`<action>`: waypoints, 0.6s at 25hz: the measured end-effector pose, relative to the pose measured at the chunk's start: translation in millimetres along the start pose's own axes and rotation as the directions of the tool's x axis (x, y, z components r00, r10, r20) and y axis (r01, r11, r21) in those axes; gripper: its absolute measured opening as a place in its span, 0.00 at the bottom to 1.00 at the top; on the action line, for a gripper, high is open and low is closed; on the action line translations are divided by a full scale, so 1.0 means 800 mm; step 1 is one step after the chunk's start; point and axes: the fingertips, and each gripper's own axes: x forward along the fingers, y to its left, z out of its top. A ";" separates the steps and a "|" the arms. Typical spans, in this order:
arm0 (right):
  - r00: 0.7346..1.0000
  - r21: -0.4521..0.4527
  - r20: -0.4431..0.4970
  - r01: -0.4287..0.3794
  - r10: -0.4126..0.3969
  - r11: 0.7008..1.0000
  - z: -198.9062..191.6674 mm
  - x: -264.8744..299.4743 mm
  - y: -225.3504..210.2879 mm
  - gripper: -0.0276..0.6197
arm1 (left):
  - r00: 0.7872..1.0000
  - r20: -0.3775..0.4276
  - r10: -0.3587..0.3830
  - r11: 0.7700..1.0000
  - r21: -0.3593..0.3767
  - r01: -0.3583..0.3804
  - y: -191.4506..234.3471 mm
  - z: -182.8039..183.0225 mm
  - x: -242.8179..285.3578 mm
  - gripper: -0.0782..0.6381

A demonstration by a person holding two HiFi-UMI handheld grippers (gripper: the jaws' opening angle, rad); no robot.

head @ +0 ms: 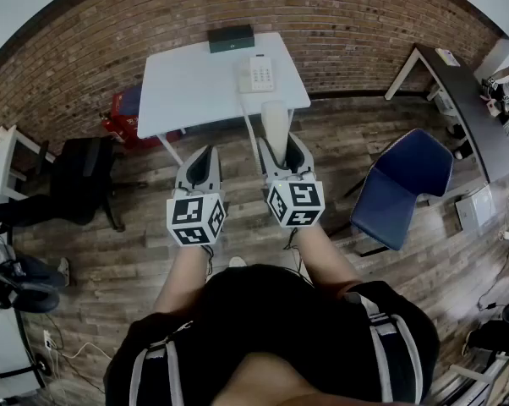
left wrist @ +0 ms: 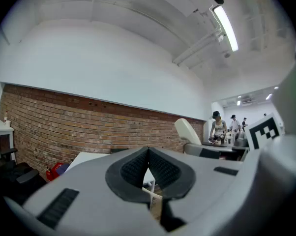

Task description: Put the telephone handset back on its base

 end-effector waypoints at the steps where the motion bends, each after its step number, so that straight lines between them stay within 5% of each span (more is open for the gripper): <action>1: 1.000 0.002 -0.004 0.003 -0.003 1.000 -0.001 0.000 0.001 0.36 | 1.000 0.000 0.001 1.000 0.000 -0.001 0.001 0.000 -0.001 0.11; 15: 1.000 0.031 -0.014 0.028 -0.028 0.999 -0.007 0.021 0.023 0.36 | 0.999 -0.006 -0.036 0.999 -0.011 0.036 0.029 -0.001 0.003 0.11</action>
